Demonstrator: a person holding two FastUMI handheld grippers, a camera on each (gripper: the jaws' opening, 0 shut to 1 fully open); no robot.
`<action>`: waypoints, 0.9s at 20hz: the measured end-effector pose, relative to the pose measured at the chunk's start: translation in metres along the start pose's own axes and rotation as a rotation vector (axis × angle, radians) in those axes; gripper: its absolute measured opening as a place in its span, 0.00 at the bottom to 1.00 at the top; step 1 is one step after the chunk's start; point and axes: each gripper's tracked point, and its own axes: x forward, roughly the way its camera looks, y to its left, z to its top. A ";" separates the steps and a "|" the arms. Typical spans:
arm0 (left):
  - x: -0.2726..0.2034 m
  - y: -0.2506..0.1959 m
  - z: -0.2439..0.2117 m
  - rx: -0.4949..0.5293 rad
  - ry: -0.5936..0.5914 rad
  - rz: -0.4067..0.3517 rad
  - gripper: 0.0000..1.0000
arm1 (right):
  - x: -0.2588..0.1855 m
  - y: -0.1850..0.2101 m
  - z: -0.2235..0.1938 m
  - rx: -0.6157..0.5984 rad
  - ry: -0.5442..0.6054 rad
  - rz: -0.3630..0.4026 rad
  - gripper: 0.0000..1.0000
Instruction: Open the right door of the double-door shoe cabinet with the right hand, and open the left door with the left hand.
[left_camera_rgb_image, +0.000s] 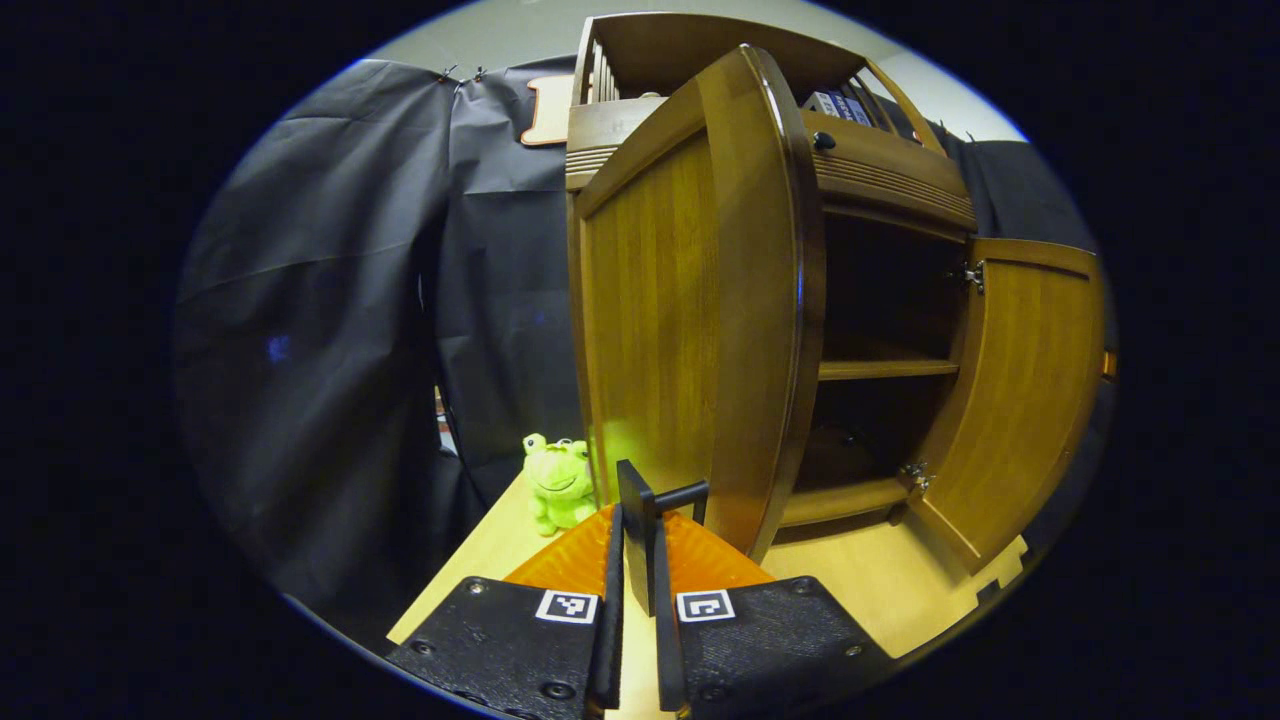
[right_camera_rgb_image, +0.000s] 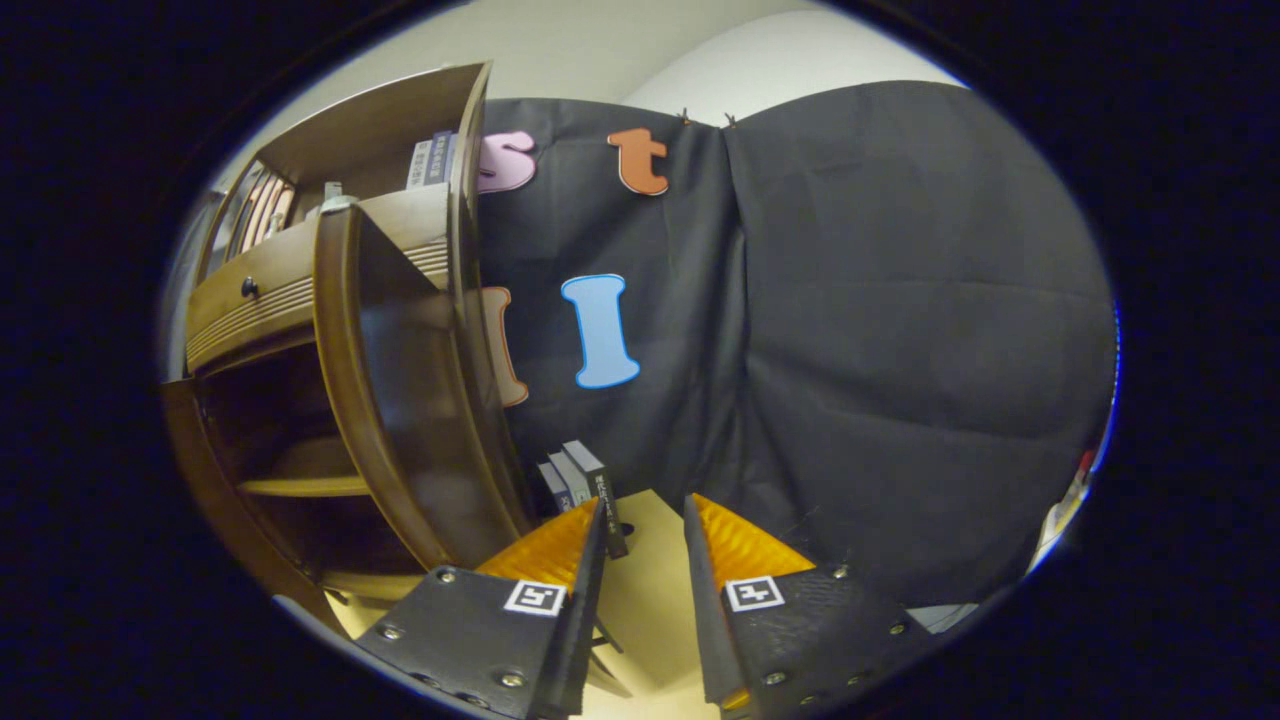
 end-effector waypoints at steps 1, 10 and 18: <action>-0.001 0.006 0.000 0.004 0.001 0.019 0.12 | 0.000 0.000 0.001 -0.002 -0.002 0.000 0.44; -0.007 0.041 -0.004 -0.052 -0.013 0.064 0.10 | 0.001 0.000 -0.001 -0.005 -0.004 -0.003 0.43; -0.009 0.061 -0.005 -0.076 -0.004 0.034 0.09 | 0.001 -0.001 -0.001 -0.001 -0.002 -0.004 0.44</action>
